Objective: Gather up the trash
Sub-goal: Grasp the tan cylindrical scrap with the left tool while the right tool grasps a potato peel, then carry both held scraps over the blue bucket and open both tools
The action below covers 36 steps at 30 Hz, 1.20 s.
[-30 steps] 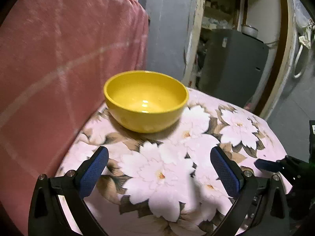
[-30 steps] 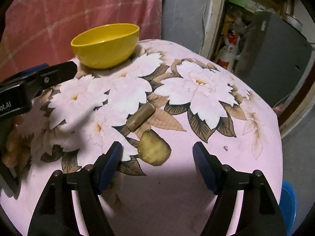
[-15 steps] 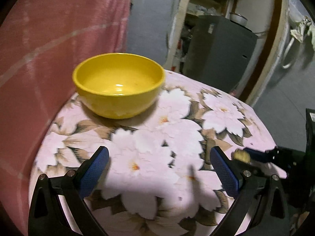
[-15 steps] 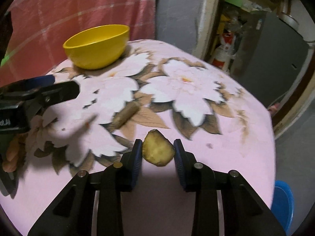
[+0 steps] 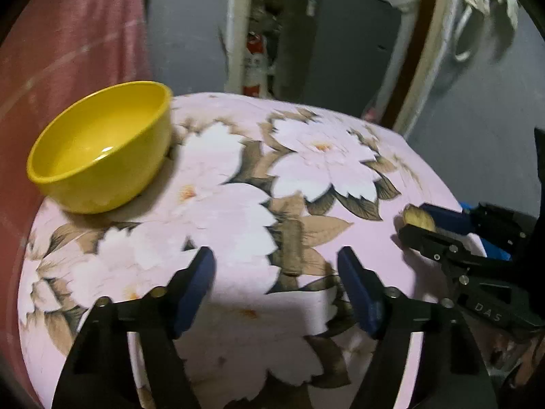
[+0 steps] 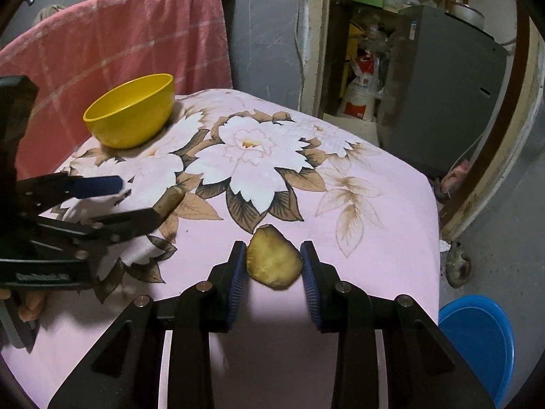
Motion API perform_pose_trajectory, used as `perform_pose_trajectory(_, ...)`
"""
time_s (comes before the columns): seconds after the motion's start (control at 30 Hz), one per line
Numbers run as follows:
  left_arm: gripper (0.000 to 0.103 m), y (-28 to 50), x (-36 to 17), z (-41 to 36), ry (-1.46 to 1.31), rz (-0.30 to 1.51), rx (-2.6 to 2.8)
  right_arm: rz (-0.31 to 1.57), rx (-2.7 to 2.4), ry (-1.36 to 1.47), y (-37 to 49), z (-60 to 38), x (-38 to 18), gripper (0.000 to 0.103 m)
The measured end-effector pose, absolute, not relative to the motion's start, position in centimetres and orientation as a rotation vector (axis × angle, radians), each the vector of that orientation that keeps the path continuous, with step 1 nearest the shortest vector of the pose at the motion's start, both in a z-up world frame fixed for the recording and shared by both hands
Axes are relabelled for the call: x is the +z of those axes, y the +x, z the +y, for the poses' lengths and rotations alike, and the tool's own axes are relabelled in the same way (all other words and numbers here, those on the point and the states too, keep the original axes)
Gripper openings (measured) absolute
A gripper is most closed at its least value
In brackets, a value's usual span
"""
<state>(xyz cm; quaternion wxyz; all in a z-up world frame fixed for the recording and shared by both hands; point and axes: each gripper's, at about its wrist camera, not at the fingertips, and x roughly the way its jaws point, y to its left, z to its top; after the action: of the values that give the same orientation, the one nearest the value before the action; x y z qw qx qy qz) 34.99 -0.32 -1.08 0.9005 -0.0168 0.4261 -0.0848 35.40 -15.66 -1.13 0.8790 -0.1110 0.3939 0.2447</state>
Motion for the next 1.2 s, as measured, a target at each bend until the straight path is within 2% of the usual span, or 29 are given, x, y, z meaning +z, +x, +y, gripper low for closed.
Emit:
perform_pose_trajectory(0.07, 0.055, 35.5, -1.4, -1.0, -0.013, 0.905, -0.19, 0.82, 0.515, -0.226, 35.3, -15.8, -1.2, 0.03)
perform_pose_trajectory(0.13, 0.042, 35.9, -1.6, -1.3, 0.003, 0.92, -0.184, 0.816, 0.519, -0.216, 35.2, -16.1, -1.2, 0.03)
perform_pose_trajectory(0.27, 0.032, 36.3, -1.8, -1.9, 0.035, 0.922, -0.17, 0.811, 0.52, -0.197, 35.2, -16.3, -1.1, 0.03)
perform_pose_trajectory(0.33, 0.023, 36.4, -1.8, -2.0, 0.038, 0.924, -0.176, 0.809, 0.522, -0.191, 35.1, -16.5, -1.0, 0.03)
perform_pose_trajectory(0.53, 0.011, 36.7, -1.9, -2.1, 0.049, 0.934, -0.157, 0.822, 0.539, -0.211, 35.0, -16.2, -1.4, 0.03)
perform_pose_trajectory(0.9, 0.011, 34.1, 0.1, -2.6, -0.011, 0.86, -0.182, 0.757, 0.539, -0.137, 34.2, -17.9, -0.1, 0.03)
perform_pose_trajectory(1.2, 0.011, 31.1, 5.3, -4.4, -0.086, 0.648, -0.214, 0.51, 0.485, -0.041, 31.4, -22.0, 5.7, 0.03)
